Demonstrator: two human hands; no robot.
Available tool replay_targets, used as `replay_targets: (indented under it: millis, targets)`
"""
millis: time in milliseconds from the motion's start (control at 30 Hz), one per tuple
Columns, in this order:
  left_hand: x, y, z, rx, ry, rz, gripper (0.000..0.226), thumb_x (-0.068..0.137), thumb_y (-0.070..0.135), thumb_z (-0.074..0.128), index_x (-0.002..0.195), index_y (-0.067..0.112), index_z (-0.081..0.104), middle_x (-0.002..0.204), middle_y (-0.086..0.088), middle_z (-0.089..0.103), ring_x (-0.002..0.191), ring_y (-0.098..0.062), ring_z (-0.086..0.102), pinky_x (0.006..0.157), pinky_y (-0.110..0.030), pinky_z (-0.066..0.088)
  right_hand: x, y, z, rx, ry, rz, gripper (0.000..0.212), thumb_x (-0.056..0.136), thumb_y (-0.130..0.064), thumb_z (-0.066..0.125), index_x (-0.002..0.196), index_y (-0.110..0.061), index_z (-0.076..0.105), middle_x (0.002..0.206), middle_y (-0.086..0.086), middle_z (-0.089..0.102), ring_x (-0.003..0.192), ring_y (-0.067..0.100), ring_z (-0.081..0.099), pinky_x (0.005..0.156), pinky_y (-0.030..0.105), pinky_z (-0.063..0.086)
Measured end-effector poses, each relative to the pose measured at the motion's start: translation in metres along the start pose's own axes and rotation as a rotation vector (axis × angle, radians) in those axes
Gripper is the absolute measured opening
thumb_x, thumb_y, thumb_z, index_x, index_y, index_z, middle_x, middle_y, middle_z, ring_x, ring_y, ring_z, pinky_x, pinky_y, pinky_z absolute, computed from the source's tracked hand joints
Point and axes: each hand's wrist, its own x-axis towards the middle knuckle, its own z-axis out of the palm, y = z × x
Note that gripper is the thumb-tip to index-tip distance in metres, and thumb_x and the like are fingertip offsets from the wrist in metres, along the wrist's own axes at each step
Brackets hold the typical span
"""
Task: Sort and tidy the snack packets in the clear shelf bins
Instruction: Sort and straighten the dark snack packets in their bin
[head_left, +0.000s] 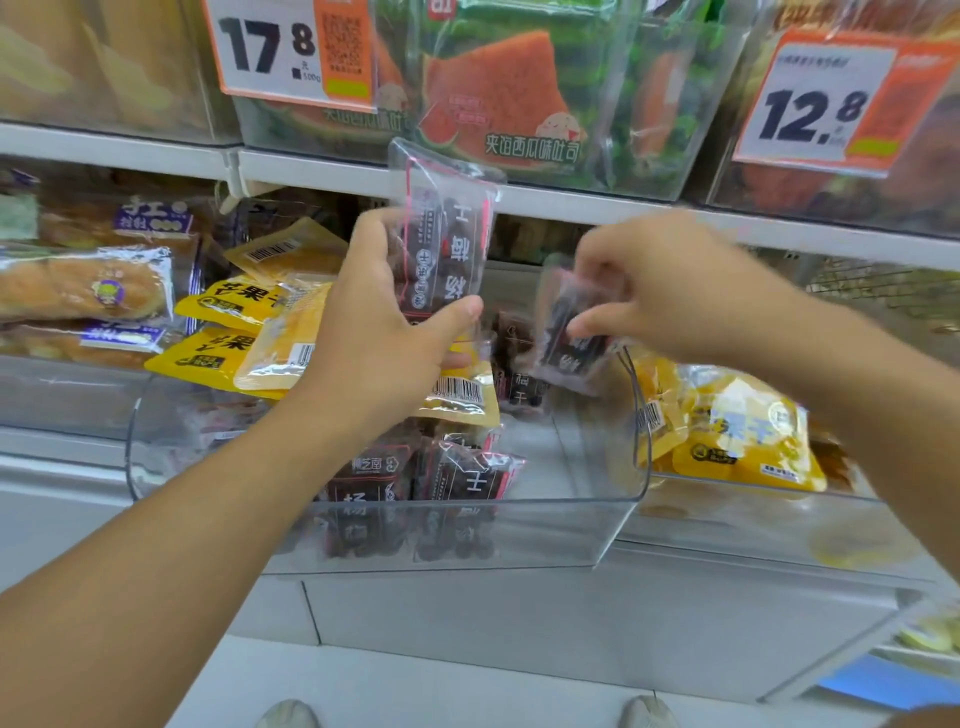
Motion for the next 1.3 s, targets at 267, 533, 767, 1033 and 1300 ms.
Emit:
replay_targets:
  millis: [267, 533, 767, 1033, 1300]
  targets:
    - [0.002, -0.008, 0.005, 0.050, -0.039, -0.018, 0.031, 0.090, 0.010, 0.072, 0.113, 0.003, 0.052, 0.100, 0.002, 0.067, 0.086, -0.012, 0.070, 0.061, -0.030, 0.062, 0.057, -0.014, 0.084, -0.335, -0.291, 0.023, 0.025, 0.080, -0.014, 0.081, 0.096, -0.012, 0.062, 0.085, 0.007, 0.061, 0.071, 0.029, 0.059, 0.055, 0.031, 0.044]
    - [0.004, -0.011, 0.008, 0.006, -0.149, -0.042, 0.027, 0.085, 0.008, 0.078, 0.108, 0.012, 0.063, 0.090, -0.001, 0.072, 0.080, -0.018, 0.074, 0.063, -0.031, 0.062, 0.031, 0.004, 0.040, 0.669, -0.301, -0.053, 0.078, 0.065, -0.020, 0.092, 0.134, -0.021, 0.055, 0.127, -0.001, 0.066, 0.116, 0.021, 0.063, 0.098, 0.036, 0.050]
    - [0.000, -0.008, 0.013, 0.237, -0.196, 0.125, 0.028, 0.075, 0.025, 0.088, 0.093, 0.027, 0.065, 0.086, 0.008, 0.071, 0.076, -0.004, 0.067, 0.066, -0.024, 0.058, -0.007, -0.007, 0.010, 1.071, 0.029, -0.027, 0.016, 0.076, -0.016, 0.078, 0.086, -0.009, 0.068, 0.068, 0.008, 0.067, 0.061, 0.008, 0.065, 0.053, 0.019, 0.053]
    - [0.005, -0.007, -0.013, 0.940, -0.427, 0.210, 0.093, 0.063, 0.076, 0.070, 0.141, 0.028, 0.052, 0.145, 0.008, 0.048, 0.135, -0.015, 0.043, 0.111, -0.040, 0.040, 0.003, -0.001, 0.032, -0.021, -0.126, -0.032, 0.031, 0.073, -0.043, 0.084, 0.077, -0.022, 0.062, 0.074, -0.006, 0.060, 0.076, 0.025, 0.059, 0.069, 0.037, 0.052]
    - [0.009, -0.013, -0.013, 1.077, -0.557, 0.163, 0.053, 0.082, 0.061, 0.067, 0.129, 0.037, 0.063, 0.142, 0.011, 0.050, 0.133, -0.018, 0.044, 0.118, -0.045, 0.027, 0.033, -0.015, 0.076, -0.318, -0.223, 0.033, 0.036, 0.078, -0.030, 0.084, 0.090, -0.017, 0.052, 0.096, 0.010, 0.061, 0.080, 0.033, 0.057, 0.066, 0.037, 0.045]
